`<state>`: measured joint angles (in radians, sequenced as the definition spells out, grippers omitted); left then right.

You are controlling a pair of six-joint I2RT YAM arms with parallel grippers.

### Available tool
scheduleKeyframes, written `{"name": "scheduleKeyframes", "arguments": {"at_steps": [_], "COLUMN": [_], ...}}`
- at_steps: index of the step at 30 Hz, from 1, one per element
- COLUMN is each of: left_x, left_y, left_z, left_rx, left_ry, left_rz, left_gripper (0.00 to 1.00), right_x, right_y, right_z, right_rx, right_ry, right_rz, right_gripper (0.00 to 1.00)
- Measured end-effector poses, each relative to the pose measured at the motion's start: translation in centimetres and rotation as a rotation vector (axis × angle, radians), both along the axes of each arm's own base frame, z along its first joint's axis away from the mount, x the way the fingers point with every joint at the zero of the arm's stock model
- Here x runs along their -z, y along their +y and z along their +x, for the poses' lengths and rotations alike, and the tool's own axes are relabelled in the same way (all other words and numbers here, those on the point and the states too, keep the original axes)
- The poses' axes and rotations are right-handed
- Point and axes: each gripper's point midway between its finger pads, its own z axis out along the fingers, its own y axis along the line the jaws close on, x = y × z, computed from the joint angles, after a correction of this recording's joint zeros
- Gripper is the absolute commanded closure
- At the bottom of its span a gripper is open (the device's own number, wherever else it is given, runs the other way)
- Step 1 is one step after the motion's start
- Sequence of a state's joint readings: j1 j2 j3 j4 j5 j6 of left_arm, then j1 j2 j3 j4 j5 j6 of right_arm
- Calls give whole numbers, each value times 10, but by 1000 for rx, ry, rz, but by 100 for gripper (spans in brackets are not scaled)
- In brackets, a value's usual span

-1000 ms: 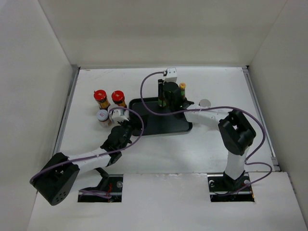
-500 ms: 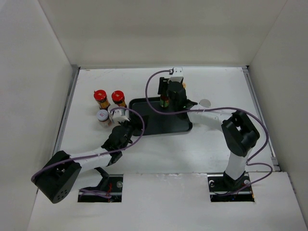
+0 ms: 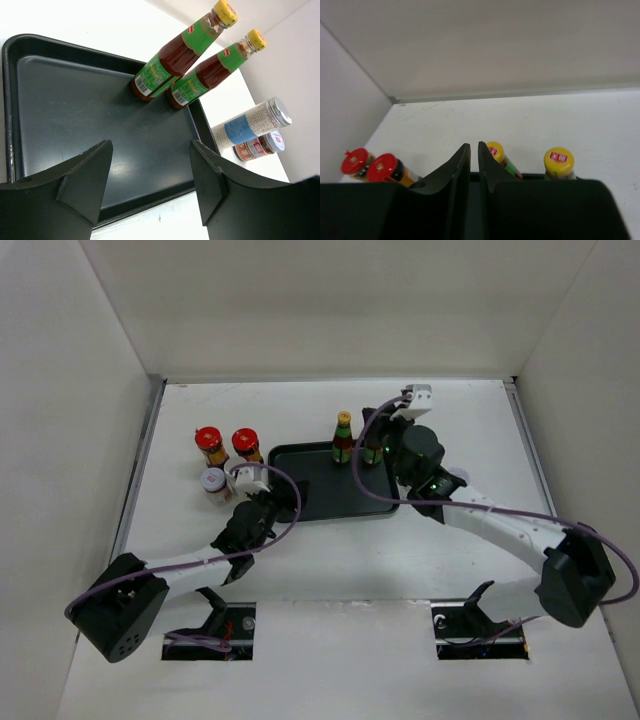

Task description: Organize the condiment bottles

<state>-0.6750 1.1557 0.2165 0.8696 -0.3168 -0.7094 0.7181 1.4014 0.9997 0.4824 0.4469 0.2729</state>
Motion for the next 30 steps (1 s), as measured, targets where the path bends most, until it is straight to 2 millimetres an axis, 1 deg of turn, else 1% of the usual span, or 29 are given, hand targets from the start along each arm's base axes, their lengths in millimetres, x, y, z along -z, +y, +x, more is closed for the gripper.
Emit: {"name": "scheduleKeyframes", "arguments": {"at_steps": [2,4,8,10,12,16,18,19,21,24,27,30], "left_x": [0,-4,-23,-36,-58,-111,-127,-132,-134,-126,-108,-83], "left_y": [0,-3,-9,-4,6,41,59,68,83,103,120,136], "left_z": [0,3,14,23,33,51,55,57,61,70,81,93], "left_rx": [0,2,-17,-54,-111,-267,-340,-375,-432,-500,-545,-562], "left_ry": [2,-1,-14,-15,-22,-47,-46,-38,-10,57,134,223], "left_rz": [7,14,30,55,88,126,144,160,204,286,361,425], "left_gripper": [40,41,42,42,41,37,33,30,24,18,16,16], "right_x": [3,16,66,87,97,97,95,95,96,101,112,119], "right_y": [-7,-11,-12,-15,-19,-23,-19,-18,-15,-10,-6,-4], "right_z": [-15,-24,-40,-47,-55,-66,-68,-69,-71,-70,-69,-68], "right_rx": [-20,-33,-55,-60,-64,-75,-86,-92,-103,-114,-122,-123], "right_ry": [7,33,126,169,193,191,190,193,196,205,225,240], "right_rz": [26,34,-16,-42,-51,-22,-3,5,18,24,12,3], "right_gripper": [88,87,83,81,79,67,59,54,47,42,41,40]}}
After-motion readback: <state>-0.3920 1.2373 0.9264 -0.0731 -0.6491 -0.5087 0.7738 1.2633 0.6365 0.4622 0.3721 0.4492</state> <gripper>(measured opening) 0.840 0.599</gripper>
